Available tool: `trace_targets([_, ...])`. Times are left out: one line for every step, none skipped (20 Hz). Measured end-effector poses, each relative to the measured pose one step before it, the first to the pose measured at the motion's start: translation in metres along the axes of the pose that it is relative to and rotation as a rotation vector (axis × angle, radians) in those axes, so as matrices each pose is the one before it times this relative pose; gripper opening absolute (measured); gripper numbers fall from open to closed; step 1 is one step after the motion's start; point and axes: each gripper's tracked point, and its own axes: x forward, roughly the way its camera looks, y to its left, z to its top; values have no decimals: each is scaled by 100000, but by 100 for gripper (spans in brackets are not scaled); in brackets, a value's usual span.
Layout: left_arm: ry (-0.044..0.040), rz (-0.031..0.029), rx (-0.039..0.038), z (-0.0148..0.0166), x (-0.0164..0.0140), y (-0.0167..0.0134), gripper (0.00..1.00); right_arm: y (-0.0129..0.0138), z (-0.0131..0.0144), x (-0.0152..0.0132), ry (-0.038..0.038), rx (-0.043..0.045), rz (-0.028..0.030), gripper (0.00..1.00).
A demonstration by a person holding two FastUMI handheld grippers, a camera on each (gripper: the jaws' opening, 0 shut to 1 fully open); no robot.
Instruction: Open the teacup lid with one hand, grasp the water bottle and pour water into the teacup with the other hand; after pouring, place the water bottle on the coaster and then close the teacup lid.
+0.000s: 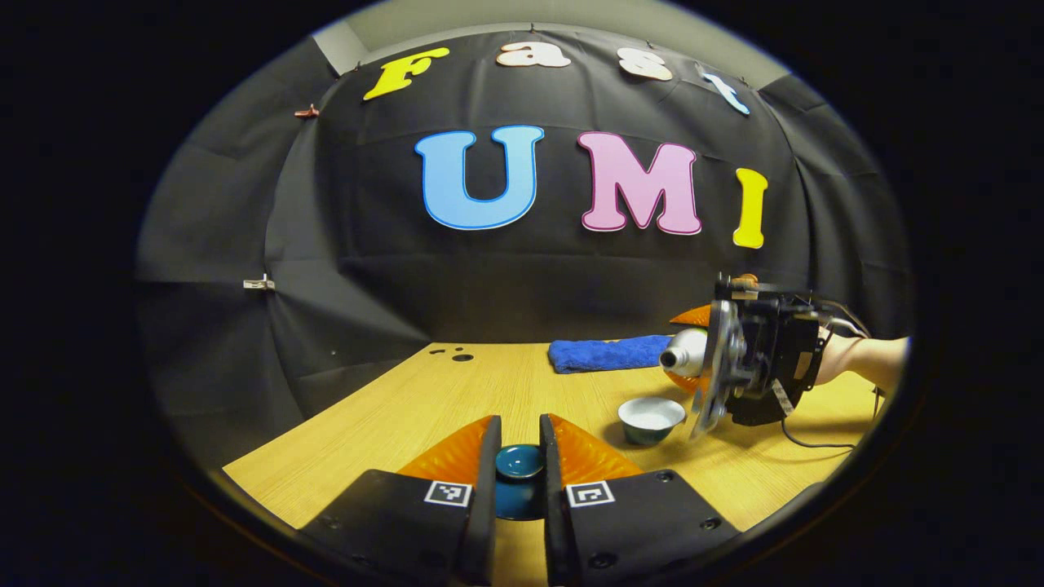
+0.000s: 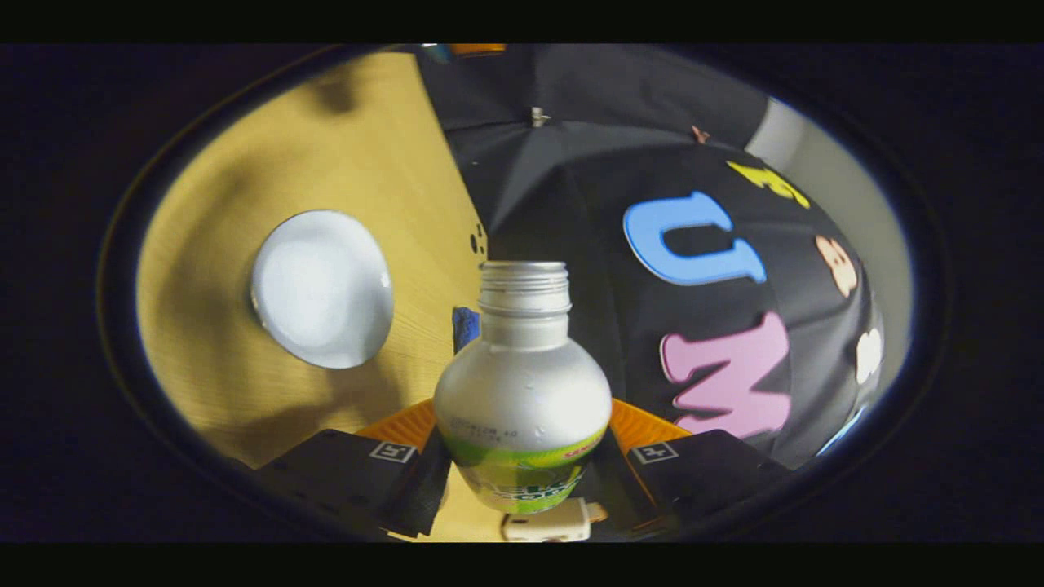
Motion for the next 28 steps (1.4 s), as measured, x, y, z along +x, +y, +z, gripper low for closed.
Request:
trace_targets([-197,-120,230,117,-80,-179,28,-520,-43,-236,1191,9500,490,81])
trace_targets([-283,-314,61,211,-112,-253,28,-560,-103,-478,1252,9684,669,80])
trace_targets([-365,-517,-58,132,64,-335,28,-893,451,-361,948,9090,28,80])
trace_targets([-389,-609,-139,134,-33,-354,28,-1051,124,-554,573,8501,156,79])
trace_targets([-456,-833,-158,185,-85,-498,28,-849,112,-574,183,7665,453,80])
trace_targets([-561,-1012,-161,222,42,-569,28,-744,298,-426,539,6227,935,82])
trace_targets([-424,-1120,-344,74,107,-612,28,-1269,349,-411,590,6300,-1835,80])
trace_targets([-255,-1360,-369,145,74,-619,28,-824,282,-497,77,6619,-1643,80])
trace_targets([-58,-1295,-120,13,238,-635,28,-605,341,-530,-365,7455,-356,80])
trace_targets([-59,-1172,221,74,56,-564,28,-588,263,-422,-637,8170,264,80])
trace_targets([-219,-911,283,51,151,-452,28,-717,259,-93,-282,8166,-43,80])
trace_targets([-147,-835,-323,56,47,-366,28,-581,343,-65,-534,7417,300,80])
trace_targets([-99,-1103,-1064,-109,94,-495,28,-171,592,-114,-994,6784,857,80])
trace_targets([258,-1225,-1480,-182,217,-529,28,-333,433,-118,-1566,6375,141,78])
trace_targets([670,-1358,-1311,-257,215,-587,28,-703,523,0,-2112,5433,-648,80])
trace_targets([671,-1075,-794,-215,94,-403,28,-924,483,94,-2035,4216,-1066,80])
trace_targets([390,-581,-164,-169,128,-201,28,-691,-114,316,-766,2299,-1216,80])
trace_targets([-21,-63,238,46,-30,12,28,-743,-486,456,540,802,-1106,80])
trace_targets([-154,171,256,-20,44,6,28,-374,-778,525,917,-306,-370,80])
trace_targets([-120,446,-225,43,-55,140,28,-536,-874,534,1136,622,-221,80])
trace_targets([159,423,-414,-91,65,115,28,-329,-713,855,1164,2359,-257,80])
trace_targets([424,746,-197,-90,5,241,28,-570,-771,642,954,2776,-328,80])
trace_targets([317,753,8,-99,43,289,28,-775,-895,583,989,2159,-624,80])
trace_targets([226,536,60,-1,90,259,28,-236,-869,583,1119,1400,423,80])
trace_targets([89,434,74,-63,40,79,28,-255,-1016,453,1088,990,541,80])
trace_targets([142,410,29,8,49,103,28,-228,-780,388,1077,1256,38,80])
trace_targets([98,150,32,-27,56,60,28,-107,-1065,345,1670,1185,-205,81])
trace_targets([268,302,-36,-84,41,91,28,-339,-550,317,359,916,-751,81])
